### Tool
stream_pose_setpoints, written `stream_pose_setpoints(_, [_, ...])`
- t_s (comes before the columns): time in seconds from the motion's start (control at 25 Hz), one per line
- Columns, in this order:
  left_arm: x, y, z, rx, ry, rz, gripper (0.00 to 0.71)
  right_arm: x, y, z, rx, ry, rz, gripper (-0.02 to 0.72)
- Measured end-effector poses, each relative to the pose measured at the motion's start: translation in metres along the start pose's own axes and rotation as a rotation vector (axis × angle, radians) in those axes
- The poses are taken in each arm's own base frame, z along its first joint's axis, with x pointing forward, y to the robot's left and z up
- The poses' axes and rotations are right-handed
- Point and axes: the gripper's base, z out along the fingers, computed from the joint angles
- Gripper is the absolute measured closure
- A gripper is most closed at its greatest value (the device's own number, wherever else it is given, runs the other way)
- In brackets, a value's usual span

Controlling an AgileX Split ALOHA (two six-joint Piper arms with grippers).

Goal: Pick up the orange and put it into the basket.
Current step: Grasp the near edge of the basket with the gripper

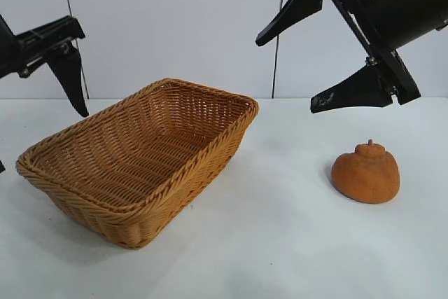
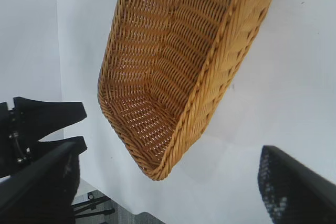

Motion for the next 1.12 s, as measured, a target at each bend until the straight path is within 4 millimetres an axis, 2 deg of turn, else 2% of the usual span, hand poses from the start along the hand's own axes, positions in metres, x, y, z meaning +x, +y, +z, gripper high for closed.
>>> stream_pose_setpoints(0.32, [0.005, 0.023, 0.037, -0.049, 0.012, -0.076, 0.077, -0.001, 0.0, 0.0, 0.003, -0.007, 0.0, 0.072])
stream_pose_setpoints(0.88, [0.0, 0.016, 0.041, 0.071, -0.054, -0.125, 0.077, -0.002, -0.001, 0.0, 0.01, -0.024, 0.0, 0.072])
stream_pose_setpoints(1.12, [-0.002, 0.021, 0.067, 0.0, -0.023, -0.118, 0.077, -0.002, -0.001, 0.0, 0.01, -0.024, 0.0, 0.072])
